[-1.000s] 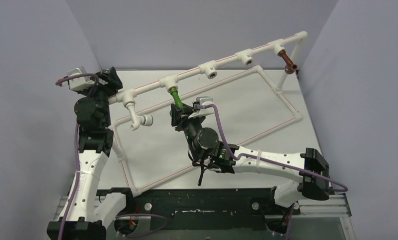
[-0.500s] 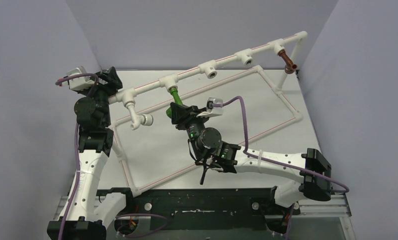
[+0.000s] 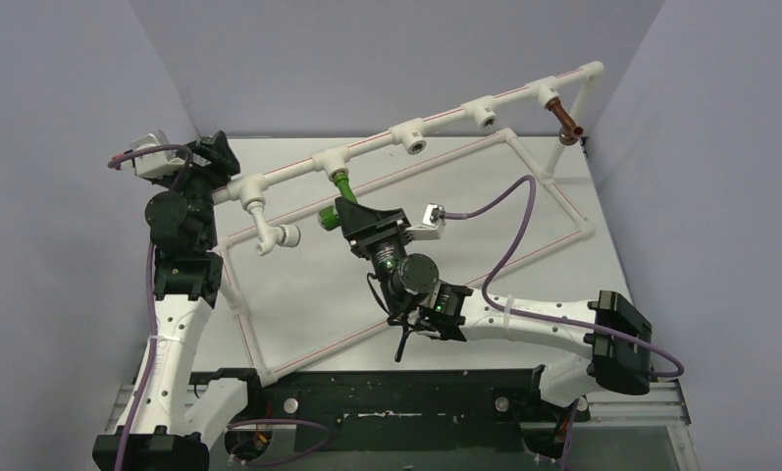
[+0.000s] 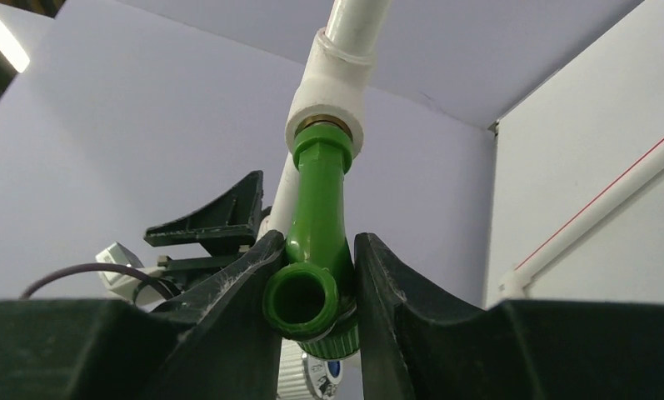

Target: Install the water faucets

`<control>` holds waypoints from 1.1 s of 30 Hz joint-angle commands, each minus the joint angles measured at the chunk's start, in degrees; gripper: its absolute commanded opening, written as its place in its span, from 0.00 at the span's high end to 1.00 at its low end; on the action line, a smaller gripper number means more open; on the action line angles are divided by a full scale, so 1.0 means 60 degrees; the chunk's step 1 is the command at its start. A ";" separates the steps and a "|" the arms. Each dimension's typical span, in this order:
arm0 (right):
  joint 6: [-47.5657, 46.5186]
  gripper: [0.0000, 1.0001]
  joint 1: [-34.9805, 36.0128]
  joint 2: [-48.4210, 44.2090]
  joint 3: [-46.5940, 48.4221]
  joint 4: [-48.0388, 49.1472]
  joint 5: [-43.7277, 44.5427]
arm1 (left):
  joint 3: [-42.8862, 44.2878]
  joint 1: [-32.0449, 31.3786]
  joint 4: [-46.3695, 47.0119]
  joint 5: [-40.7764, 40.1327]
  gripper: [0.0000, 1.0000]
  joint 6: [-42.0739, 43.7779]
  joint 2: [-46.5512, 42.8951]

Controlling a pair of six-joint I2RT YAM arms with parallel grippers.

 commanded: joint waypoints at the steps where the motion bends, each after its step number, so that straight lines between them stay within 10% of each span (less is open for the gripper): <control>1: 0.2747 1.00 0.0042 0.0101 0.0133 0.2252 -0.0242 | -0.0983 0.0016 -0.3094 0.0092 0.34 0.0153 0.0427; 18: 0.5982 1.00 -0.0016 0.0013 0.0016 0.1179 -0.0641 | -0.0995 0.0012 -0.3124 -0.0053 0.34 0.0205 0.0594; 33: 0.5026 0.23 -0.0054 -0.0368 -0.0689 0.1689 -0.0386 | -0.1001 -0.0003 -0.3138 -0.0202 0.34 0.0270 0.0637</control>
